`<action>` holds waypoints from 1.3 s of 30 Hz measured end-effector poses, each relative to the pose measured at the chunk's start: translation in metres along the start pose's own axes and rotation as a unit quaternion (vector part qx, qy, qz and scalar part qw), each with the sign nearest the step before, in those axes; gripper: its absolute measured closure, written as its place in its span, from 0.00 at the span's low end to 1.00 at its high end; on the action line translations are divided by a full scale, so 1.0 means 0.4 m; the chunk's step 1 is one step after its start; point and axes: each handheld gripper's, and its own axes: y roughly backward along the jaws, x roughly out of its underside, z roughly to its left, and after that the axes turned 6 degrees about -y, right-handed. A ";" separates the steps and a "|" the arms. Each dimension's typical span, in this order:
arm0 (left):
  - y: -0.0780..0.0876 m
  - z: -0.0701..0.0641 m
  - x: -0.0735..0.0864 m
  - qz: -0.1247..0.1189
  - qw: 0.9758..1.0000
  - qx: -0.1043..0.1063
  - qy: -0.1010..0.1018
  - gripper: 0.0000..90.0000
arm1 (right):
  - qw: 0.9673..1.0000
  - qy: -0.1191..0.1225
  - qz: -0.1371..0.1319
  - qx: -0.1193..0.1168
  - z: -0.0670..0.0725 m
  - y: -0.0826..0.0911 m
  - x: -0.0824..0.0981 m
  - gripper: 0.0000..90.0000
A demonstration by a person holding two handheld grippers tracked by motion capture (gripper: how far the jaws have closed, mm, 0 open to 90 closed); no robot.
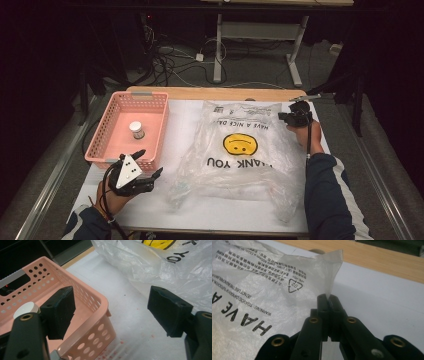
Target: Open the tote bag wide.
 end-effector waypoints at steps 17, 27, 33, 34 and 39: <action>0.003 0.005 -0.003 -0.007 1.000 0.000 0.004 0.24 | 0.992 -0.102 -0.006 0.079 -0.097 0.098 0.067 1.00; -0.006 0.005 -0.002 0.003 1.000 -0.003 0.005 0.24 | 0.996 -0.063 -0.005 0.068 -0.063 0.180 0.161 0.99; -0.019 0.008 0.003 0.014 1.000 -0.004 0.005 0.24 | 0.995 -0.042 -0.033 0.081 -0.052 0.227 0.191 0.80; -0.019 0.009 0.003 0.013 1.000 -0.005 0.007 0.24 | 0.995 -0.039 -0.049 0.077 -0.049 0.239 0.190 0.76; -0.016 0.006 0.001 0.009 1.000 -0.001 0.003 0.25 | 0.990 0.027 -0.121 0.063 0.041 0.321 0.162 0.62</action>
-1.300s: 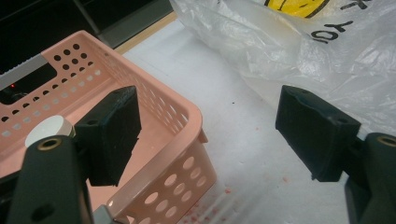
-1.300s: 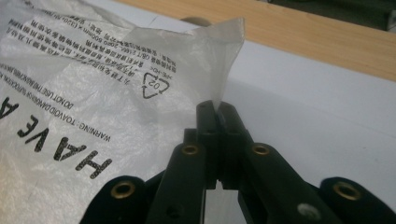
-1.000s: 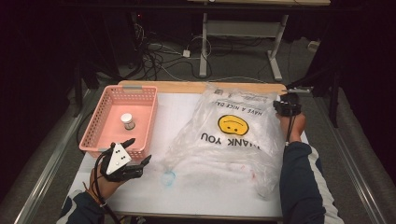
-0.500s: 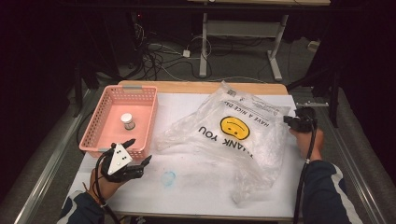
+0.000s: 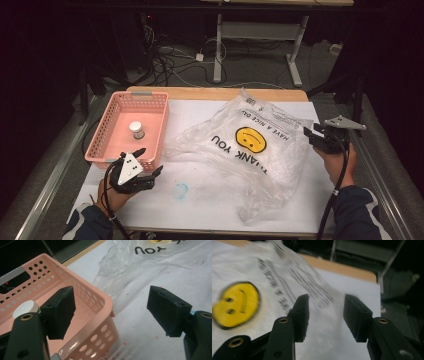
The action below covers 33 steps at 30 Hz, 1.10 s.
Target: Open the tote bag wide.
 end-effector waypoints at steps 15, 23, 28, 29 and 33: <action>-0.007 -0.008 0.000 0.010 1.000 0.007 -0.007 0.25 | 0.939 0.223 0.068 -0.254 0.458 -0.013 -0.010 0.42; -0.010 -0.010 0.001 0.014 1.000 0.010 -0.007 0.24 | 0.906 0.325 0.140 -0.231 0.545 -0.106 0.043 0.45; -0.001 -0.005 0.007 0.011 1.000 0.007 0.002 0.24 | 0.908 0.310 0.172 -0.222 0.525 -0.162 0.062 0.79; -0.001 -0.005 0.007 0.011 1.000 0.007 0.002 0.24 | 0.910 0.303 0.174 -0.222 0.521 -0.164 0.061 0.84; -0.001 0.003 0.007 0.007 1.000 0.000 0.006 0.24 | 0.923 0.278 0.151 -0.218 0.506 -0.155 0.041 0.98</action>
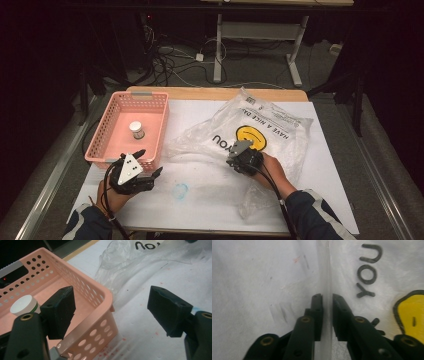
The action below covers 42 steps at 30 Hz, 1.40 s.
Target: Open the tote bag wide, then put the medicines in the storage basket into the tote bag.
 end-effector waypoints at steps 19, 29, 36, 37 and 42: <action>0.027 0.067 -0.004 -0.011 0.999 -0.031 0.039 0.24 | 0.992 -0.038 -0.104 0.056 -0.016 0.101 -0.017 1.00; 0.025 0.144 -0.022 0.011 0.996 -0.045 0.073 0.24 | 0.991 -0.039 -0.114 0.050 -0.024 0.116 -0.024 1.00; 0.001 0.205 -0.063 0.046 0.995 -0.047 0.070 0.24 | 0.988 -0.038 -0.134 0.062 -0.035 0.140 -0.035 1.00; -0.007 0.213 -0.071 0.052 0.995 -0.046 0.067 0.24 | 0.987 -0.042 -0.139 0.064 -0.038 0.148 -0.040 1.00; -0.058 0.258 -0.093 0.093 0.994 -0.023 0.055 0.24 | 0.984 -0.043 -0.157 0.069 -0.045 0.168 -0.051 1.00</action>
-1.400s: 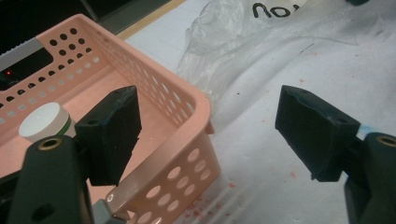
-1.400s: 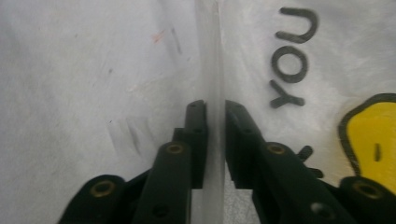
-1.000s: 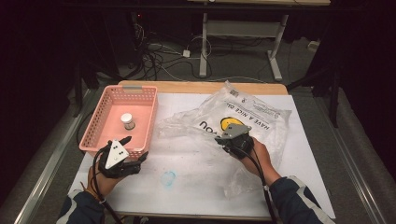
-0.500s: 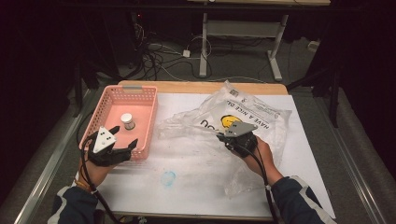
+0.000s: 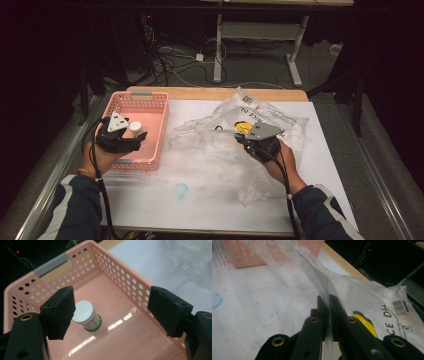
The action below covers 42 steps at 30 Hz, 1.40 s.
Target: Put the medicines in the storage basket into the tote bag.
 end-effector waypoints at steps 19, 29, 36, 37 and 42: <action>-0.198 0.121 0.009 0.161 0.986 0.028 0.032 0.43 | 0.999 -0.010 -0.038 0.021 -0.012 0.028 -0.042 1.00; -0.229 0.122 0.015 0.174 0.984 0.019 0.027 0.53 | 0.999 -0.014 -0.041 0.017 -0.017 0.030 -0.036 1.00; -0.193 0.127 0.004 0.140 0.990 0.000 0.026 0.54 | 0.999 -0.016 -0.046 0.020 -0.020 0.035 -0.039 1.00; -0.185 0.126 0.001 0.135 0.991 -0.004 0.021 0.54 | 0.999 -0.016 -0.046 0.020 -0.020 0.035 -0.039 1.00; -0.126 0.119 -0.016 0.088 0.996 -0.016 0.016 0.54 | 0.998 -0.023 -0.062 0.022 -0.041 0.054 -0.056 1.00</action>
